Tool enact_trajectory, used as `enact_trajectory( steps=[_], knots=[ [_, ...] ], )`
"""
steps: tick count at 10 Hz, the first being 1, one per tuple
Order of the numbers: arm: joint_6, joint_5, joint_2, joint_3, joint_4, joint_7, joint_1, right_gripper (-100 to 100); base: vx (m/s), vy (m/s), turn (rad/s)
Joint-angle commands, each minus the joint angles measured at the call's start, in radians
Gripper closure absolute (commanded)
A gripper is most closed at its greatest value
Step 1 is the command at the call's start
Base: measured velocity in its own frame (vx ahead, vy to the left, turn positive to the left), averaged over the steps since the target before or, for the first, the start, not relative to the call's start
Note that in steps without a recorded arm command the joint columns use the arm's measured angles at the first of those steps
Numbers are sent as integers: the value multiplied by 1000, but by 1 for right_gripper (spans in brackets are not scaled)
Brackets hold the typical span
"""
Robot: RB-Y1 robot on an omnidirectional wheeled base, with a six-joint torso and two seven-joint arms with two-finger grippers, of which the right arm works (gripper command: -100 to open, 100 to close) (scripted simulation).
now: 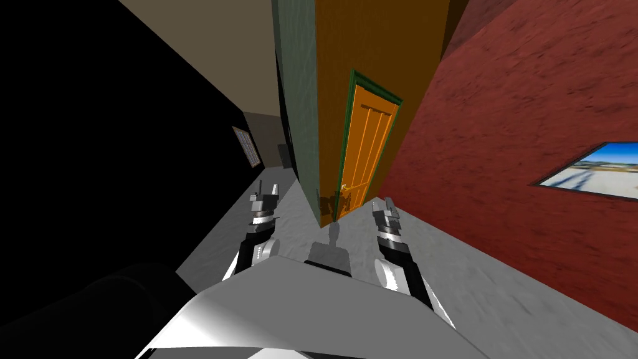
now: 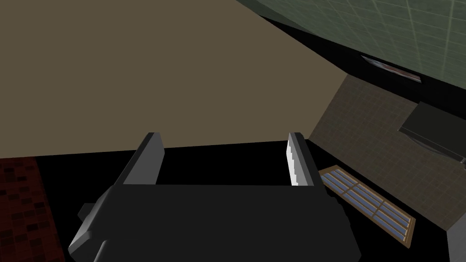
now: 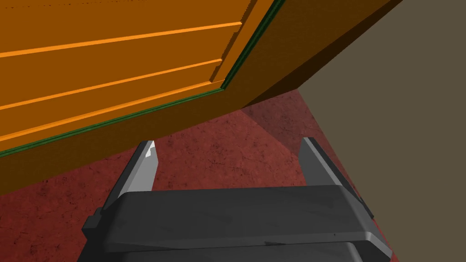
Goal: Pull the door open
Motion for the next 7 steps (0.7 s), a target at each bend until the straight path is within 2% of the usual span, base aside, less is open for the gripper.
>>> enact_trajectory(
  steps=[1,3,4,7],
  knots=[
    [-15,-3,-12,-1,49,-11,-15,-100,79,-78,119],
    [-34,-5,-23,3,105,-22,-37,-100,90,-79,159],
    [-34,-5,-23,3,115,-22,-37,-100,57,-56,41],
    [-63,-7,-40,9,208,-39,-73,-100,60,-74,134]
  ],
)
